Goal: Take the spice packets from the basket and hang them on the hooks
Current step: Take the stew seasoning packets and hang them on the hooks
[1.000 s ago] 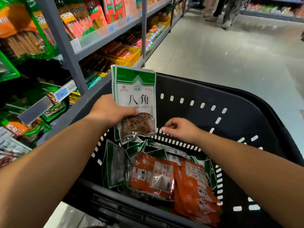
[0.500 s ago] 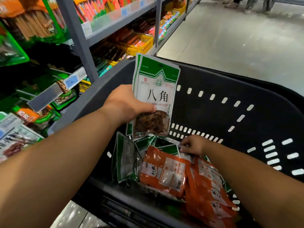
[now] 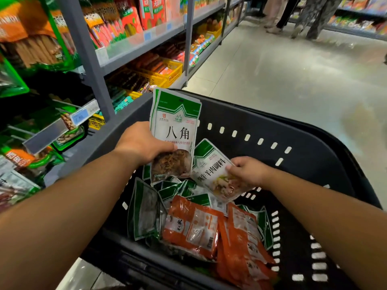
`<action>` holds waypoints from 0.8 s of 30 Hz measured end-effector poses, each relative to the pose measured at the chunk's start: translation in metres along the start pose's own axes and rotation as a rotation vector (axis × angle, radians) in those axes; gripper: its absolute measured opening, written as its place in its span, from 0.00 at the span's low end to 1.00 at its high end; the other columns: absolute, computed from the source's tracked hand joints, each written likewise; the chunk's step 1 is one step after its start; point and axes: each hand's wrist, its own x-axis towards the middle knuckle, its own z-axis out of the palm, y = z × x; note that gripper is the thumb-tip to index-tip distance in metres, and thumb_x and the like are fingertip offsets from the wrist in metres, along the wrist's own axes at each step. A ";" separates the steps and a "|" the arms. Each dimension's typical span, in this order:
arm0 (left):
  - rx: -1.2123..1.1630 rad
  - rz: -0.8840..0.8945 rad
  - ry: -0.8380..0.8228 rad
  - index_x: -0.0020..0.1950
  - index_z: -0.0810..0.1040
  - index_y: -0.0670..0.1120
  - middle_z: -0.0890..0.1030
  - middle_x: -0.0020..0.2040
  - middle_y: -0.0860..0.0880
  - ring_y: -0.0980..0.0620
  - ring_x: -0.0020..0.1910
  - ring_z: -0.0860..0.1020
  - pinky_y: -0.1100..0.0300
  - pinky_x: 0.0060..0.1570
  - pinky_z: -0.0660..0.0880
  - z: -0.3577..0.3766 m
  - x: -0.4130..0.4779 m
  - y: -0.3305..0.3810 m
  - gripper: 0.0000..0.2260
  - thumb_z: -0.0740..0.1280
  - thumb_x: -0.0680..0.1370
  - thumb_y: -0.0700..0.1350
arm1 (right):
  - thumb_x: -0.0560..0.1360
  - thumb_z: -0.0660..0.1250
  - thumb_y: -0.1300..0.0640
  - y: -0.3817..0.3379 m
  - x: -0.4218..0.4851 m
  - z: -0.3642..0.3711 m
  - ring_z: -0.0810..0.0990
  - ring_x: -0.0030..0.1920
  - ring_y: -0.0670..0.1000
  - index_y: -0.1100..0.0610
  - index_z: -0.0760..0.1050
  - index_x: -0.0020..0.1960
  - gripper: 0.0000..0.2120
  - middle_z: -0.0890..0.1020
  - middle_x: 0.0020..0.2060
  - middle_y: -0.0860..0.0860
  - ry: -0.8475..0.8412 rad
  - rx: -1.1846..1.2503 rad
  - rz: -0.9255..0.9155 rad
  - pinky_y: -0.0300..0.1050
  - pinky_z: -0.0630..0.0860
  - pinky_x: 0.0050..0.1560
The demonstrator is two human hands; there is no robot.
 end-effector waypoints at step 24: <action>-0.466 0.019 -0.116 0.50 0.85 0.51 0.88 0.43 0.57 0.59 0.39 0.86 0.68 0.35 0.79 0.008 0.000 0.001 0.12 0.81 0.69 0.45 | 0.85 0.61 0.55 -0.064 -0.018 0.022 0.88 0.48 0.56 0.57 0.81 0.54 0.11 0.87 0.50 0.58 0.373 0.900 -0.013 0.60 0.84 0.52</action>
